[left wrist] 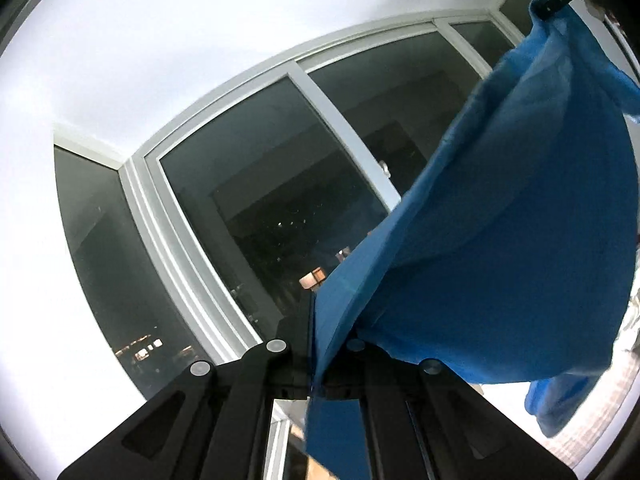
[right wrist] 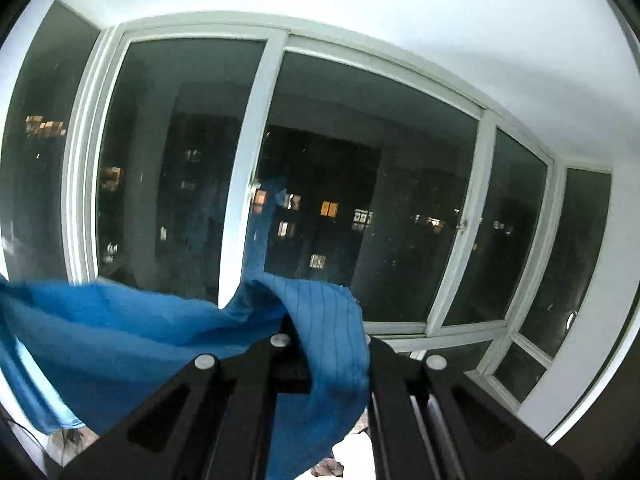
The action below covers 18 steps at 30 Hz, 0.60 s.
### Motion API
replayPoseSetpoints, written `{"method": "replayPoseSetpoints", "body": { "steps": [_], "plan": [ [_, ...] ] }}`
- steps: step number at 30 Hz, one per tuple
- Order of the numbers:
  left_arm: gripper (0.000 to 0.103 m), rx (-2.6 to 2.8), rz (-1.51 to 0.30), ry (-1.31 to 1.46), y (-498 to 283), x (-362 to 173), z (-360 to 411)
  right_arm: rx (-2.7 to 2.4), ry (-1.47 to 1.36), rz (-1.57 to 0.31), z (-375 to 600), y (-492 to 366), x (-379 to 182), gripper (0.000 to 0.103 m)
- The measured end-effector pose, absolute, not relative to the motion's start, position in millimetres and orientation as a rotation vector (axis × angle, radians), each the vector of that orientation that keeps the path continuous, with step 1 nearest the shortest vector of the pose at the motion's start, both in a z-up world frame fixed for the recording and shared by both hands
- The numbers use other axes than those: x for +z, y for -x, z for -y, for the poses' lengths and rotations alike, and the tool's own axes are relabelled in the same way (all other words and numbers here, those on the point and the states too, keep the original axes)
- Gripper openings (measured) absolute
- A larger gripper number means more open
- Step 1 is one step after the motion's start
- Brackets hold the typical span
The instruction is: Fold clothes
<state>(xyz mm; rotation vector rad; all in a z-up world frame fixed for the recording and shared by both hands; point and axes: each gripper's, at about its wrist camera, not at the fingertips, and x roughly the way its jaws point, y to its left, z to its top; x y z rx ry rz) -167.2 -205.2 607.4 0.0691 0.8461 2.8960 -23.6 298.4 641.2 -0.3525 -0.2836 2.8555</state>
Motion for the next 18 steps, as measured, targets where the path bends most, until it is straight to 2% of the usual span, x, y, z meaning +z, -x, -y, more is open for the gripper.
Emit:
{"method": "replayPoseSetpoints", "body": {
  "steps": [4,8,14,18],
  "plan": [
    [0.002,2.892,-0.91,0.048,185,578,190,2.875,0.469,0.302,-308,72,606,0.002],
    [0.002,2.829,-0.983,0.275,264,515,152,2.877,0.678,0.352,-327,156,536,0.002],
    [0.002,2.63,-1.044,0.826,398,345,119,2.815,1.025,0.434,-346,332,368,0.002],
    [0.001,2.545,-1.098,1.112,498,208,96,2.716,1.176,0.595,-333,452,243,0.002]
  ]
}}
